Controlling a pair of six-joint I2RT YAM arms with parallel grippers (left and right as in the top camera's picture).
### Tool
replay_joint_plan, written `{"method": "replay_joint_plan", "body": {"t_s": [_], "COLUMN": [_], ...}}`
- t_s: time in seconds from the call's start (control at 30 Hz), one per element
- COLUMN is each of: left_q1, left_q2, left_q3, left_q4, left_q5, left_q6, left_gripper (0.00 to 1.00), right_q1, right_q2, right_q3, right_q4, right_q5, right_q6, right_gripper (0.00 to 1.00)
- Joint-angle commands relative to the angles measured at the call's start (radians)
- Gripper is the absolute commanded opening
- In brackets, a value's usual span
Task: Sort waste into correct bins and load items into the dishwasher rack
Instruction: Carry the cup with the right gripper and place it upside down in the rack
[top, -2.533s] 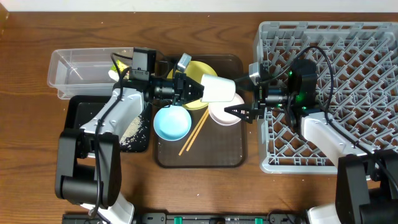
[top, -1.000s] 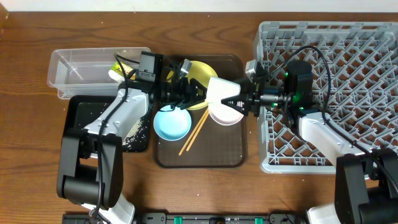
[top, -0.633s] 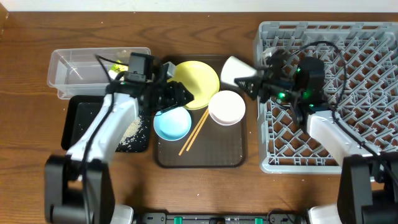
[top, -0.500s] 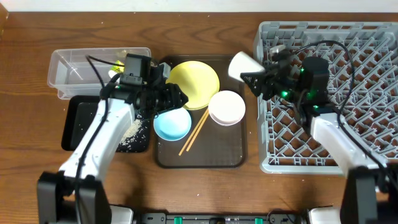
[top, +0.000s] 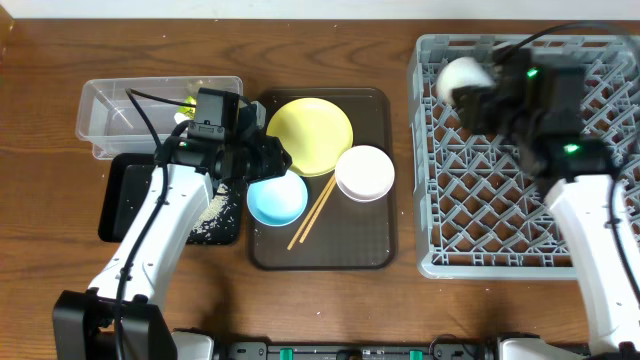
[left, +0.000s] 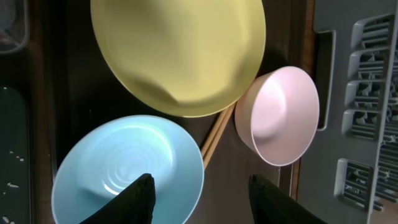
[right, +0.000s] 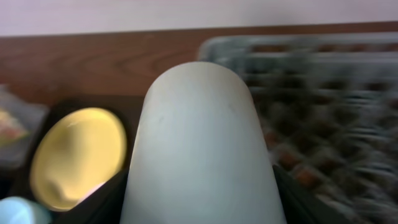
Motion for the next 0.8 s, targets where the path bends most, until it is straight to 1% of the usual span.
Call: {"method": "replay_joint_plan", "body": {"t_s": [0.0, 0.17, 0.27, 0.47, 0.53, 0.63, 0.77], "left_q1": [0.004, 0.004, 0.004, 0.004, 0.004, 0.004, 0.004], "left_q2": [-0.011, -0.011, -0.011, -0.011, -0.011, -0.011, -0.011], "left_q3": [0.012, 0.012, 0.012, 0.012, 0.012, 0.012, 0.012], "left_q4": [-0.005, -0.005, -0.005, -0.005, -0.005, -0.005, -0.011], "left_q5": [-0.027, -0.027, -0.027, -0.027, -0.027, -0.027, -0.027], "left_q6": [0.024, 0.024, 0.024, 0.024, 0.024, 0.024, 0.024], "left_gripper": [0.51, 0.52, 0.52, 0.52, 0.52, 0.52, 0.51], "right_q1": [-0.053, -0.111, -0.138, -0.174, -0.178, -0.179, -0.177], "right_q2": [0.040, 0.145, 0.237, 0.459, 0.528, 0.611, 0.675], "right_q3": [0.114, 0.256, 0.371, 0.661, 0.750, 0.841, 0.858], "right_q4": [-0.054, -0.157, -0.232, -0.438, -0.477, -0.473, -0.407], "right_q5": [0.090, 0.090, 0.095, 0.097, 0.098, 0.121, 0.146], "right_q6": [-0.045, -0.083, -0.086, -0.097, -0.112, -0.125, -0.122], "right_gripper": [0.01, 0.01, 0.01, 0.01, 0.01, 0.01, 0.01]}}
